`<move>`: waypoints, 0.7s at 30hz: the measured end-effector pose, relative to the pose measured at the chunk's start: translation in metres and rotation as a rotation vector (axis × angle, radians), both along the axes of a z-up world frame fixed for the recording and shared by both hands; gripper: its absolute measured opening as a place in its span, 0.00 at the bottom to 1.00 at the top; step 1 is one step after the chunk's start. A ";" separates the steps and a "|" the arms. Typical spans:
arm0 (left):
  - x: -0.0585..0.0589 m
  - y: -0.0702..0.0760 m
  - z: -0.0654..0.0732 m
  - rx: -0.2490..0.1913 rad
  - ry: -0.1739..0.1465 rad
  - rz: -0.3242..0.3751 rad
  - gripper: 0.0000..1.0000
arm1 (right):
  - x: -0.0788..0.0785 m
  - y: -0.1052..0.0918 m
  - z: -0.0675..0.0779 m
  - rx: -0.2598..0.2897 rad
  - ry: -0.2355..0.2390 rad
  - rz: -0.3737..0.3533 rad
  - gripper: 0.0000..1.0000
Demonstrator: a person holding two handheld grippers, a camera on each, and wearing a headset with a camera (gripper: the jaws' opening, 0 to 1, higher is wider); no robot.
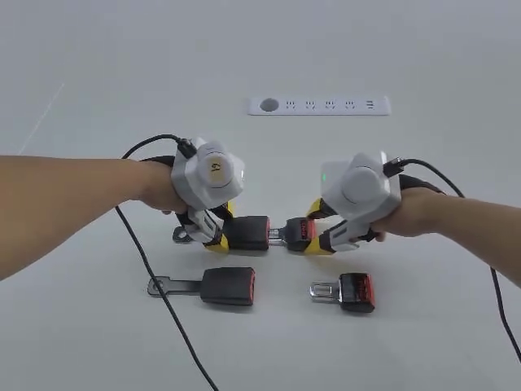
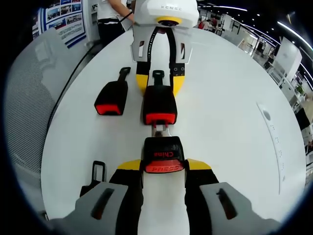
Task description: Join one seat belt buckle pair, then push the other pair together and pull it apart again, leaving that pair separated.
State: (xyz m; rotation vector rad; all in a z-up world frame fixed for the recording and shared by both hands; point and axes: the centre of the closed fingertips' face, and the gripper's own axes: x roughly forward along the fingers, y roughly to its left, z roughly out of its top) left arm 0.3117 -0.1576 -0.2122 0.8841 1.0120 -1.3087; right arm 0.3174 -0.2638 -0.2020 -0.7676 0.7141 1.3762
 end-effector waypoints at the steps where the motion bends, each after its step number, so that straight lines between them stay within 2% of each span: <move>1: 0.000 0.000 0.000 0.000 -0.001 0.000 0.30 | 0.000 0.001 0.000 0.001 0.000 0.000 0.30; 3: -0.001 -0.001 0.001 0.000 -0.002 0.001 0.30 | 0.000 0.002 -0.002 -0.013 -0.011 0.011 0.30; 21: -0.001 0.000 0.000 -0.015 -0.010 0.004 0.30 | -0.002 0.003 -0.004 -0.001 0.002 -0.011 0.29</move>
